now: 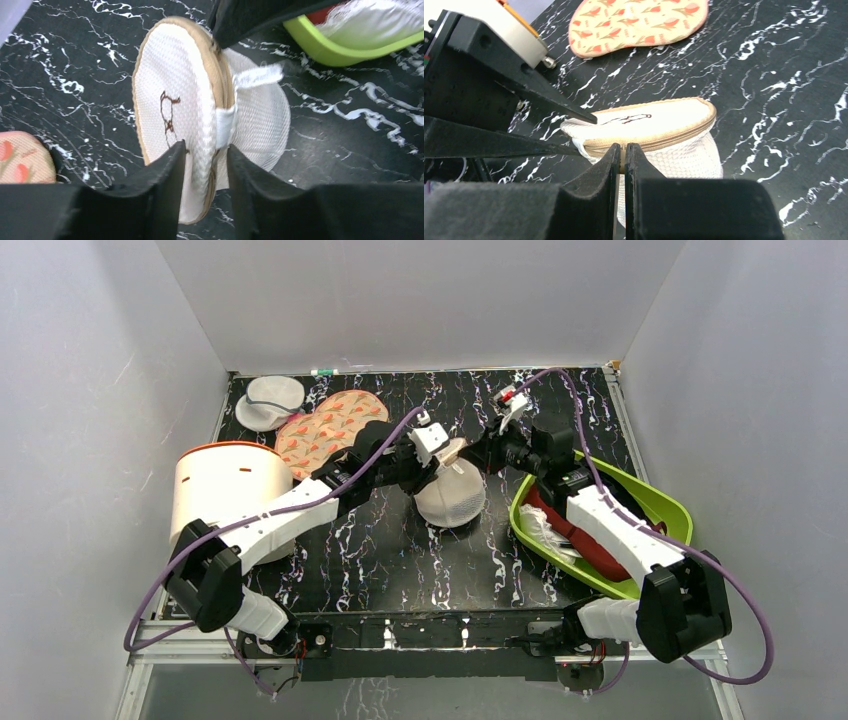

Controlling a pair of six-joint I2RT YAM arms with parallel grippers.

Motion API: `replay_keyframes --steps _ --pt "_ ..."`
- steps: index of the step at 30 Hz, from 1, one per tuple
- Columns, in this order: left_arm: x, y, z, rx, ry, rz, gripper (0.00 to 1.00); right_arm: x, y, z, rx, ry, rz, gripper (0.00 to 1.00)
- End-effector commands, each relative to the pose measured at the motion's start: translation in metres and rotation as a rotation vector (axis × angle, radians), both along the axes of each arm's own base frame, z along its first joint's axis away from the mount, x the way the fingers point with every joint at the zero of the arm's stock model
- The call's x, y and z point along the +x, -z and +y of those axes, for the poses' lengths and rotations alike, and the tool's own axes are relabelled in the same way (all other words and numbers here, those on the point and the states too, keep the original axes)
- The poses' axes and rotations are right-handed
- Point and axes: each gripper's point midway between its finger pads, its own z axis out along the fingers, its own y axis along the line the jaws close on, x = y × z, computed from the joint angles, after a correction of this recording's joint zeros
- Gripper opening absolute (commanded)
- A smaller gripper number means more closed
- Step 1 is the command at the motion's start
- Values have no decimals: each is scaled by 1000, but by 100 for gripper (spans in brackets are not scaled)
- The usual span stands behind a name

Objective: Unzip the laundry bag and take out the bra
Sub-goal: Unzip the laundry bag at the center of the board.

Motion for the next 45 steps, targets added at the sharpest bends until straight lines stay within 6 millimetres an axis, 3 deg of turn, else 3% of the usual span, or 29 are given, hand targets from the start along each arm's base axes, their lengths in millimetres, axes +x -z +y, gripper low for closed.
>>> replay_keyframes --steps 1,5,7,22,30,40,42,45 --pt "-13 -34 -8 -108 55 -18 41 -20 -32 26 41 -126 -112 0" --pt "-21 -36 -17 -138 93 29 61 -33 -36 42 50 -163 -123 0" --pt "-21 -36 -19 -148 97 44 62 -38 -36 46 53 -172 -123 0" --pt "-4 -35 1 -72 -9 -40 18 -36 -26 40 44 -99 -93 0" --pt "-3 -38 2 -71 -10 -57 7 -16 -7 14 30 118 -27 0" --pt "-4 -39 2 -71 -3 -63 2 2 -7 -6 43 202 -6 0" --pt "-4 -39 2 -71 -2 -61 3 -1 -11 -2 49 167 -19 0" --pt "-8 -38 -1 -80 21 -45 17 -23 -21 23 56 -20 -40 0"
